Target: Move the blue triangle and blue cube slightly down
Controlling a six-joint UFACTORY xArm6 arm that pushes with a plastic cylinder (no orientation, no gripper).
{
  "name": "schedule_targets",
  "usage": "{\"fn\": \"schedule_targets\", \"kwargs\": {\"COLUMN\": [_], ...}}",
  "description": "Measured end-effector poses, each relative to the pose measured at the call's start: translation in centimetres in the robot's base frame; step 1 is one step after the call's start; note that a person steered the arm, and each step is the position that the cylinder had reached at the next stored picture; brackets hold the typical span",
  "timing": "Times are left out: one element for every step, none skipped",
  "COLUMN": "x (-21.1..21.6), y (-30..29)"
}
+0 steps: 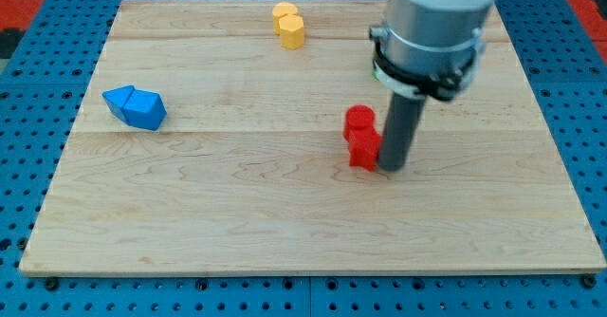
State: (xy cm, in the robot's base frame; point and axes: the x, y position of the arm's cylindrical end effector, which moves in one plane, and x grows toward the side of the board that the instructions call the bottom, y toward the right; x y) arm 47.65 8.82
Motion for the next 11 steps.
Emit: {"fn": "schedule_targets", "kwargs": {"x": [-3.8, 1.0, 3.7, 2.3, -3.3, -7.8, -7.3, -6.5, -7.3, -11.4, -12.3], "y": [-1.6, -1.7, -9.9, -22.4, -30.0, -33.2, -34.0, -36.8, -39.3, -36.3, -34.9]}}
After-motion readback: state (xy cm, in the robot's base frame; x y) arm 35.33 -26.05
